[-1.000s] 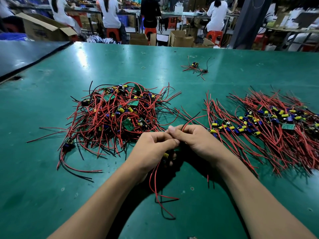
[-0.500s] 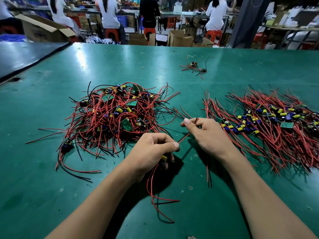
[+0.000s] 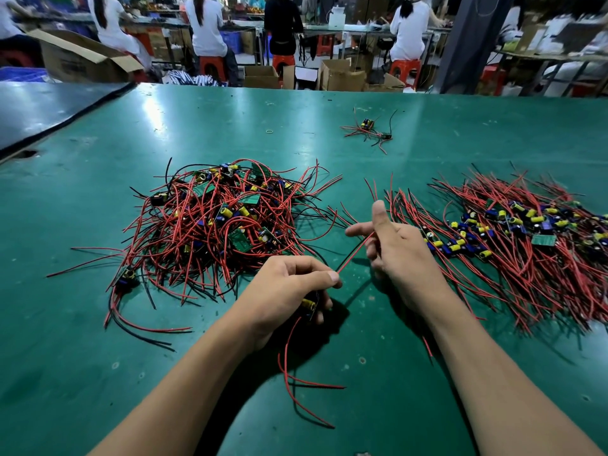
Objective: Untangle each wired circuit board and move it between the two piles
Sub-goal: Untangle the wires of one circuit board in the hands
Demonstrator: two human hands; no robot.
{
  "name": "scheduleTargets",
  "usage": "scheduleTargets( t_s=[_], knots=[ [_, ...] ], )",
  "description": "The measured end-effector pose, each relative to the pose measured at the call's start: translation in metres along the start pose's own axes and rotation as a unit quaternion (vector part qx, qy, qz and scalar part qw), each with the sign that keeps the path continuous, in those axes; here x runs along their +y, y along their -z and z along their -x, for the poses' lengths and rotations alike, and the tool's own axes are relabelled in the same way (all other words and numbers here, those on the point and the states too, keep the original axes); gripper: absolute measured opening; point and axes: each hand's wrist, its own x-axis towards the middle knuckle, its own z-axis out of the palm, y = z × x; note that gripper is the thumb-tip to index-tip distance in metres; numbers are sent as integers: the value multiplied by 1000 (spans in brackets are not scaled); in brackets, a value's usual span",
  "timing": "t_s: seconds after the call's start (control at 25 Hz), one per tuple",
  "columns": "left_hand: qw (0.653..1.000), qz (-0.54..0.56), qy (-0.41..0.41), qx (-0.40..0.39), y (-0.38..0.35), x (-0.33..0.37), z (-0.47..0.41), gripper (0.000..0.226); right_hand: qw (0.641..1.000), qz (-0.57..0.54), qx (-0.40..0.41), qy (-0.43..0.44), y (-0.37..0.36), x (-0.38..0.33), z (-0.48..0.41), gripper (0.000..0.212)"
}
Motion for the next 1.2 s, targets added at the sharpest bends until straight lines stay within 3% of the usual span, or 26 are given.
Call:
scheduleTargets(
  t_s=[0.12, 0.28, 0.48, 0.6, 0.68, 0.76, 0.84, 0.96, 1.04, 1.12, 1.2],
  knots=[
    [999, 31, 11, 20, 0, -2, -1, 13, 989, -113, -26, -88, -2, -7, 0, 86],
    [997, 57, 6, 48, -2, -4, -2, 19, 989, -97, -47, -100, -8, -8, 2, 93],
    [993, 107, -5, 45, -1, -2, -3, 22, 992, -63, -53, -90, -11, -8, 2, 78],
    [987, 160, 2, 1, 4, 1, -2, 14, 995, -21, -66, -74, -12, -6, 4, 56],
    [977, 211, -14, -37, 8, 5, 0, 32, 992, 42, -115, -41, -9, -6, 10, 29],
    [967, 248, -41, -42, 11, 8, 0, 46, 973, 66, -221, -15, -6, -8, 17, 5],
    [955, 287, -69, -23, 12, 10, 0, 53, 947, 93, -308, -17, -7, -10, 23, 12],
    [946, 302, -112, 31, 11, 10, -2, 57, 928, 102, -357, -13, -17, -13, 31, 18],
    [944, 299, -128, 61, 10, 11, -3, 55, 947, 73, -313, 31, -28, -16, 34, 27],
    [945, 289, -132, 75, 11, 12, -3, 48, 971, 57, -207, 104, -34, -14, 32, 51],
    [950, 281, -124, 64, 13, 11, -3, 41, 979, 7, -143, 142, -36, -15, 31, 56]
  ],
)
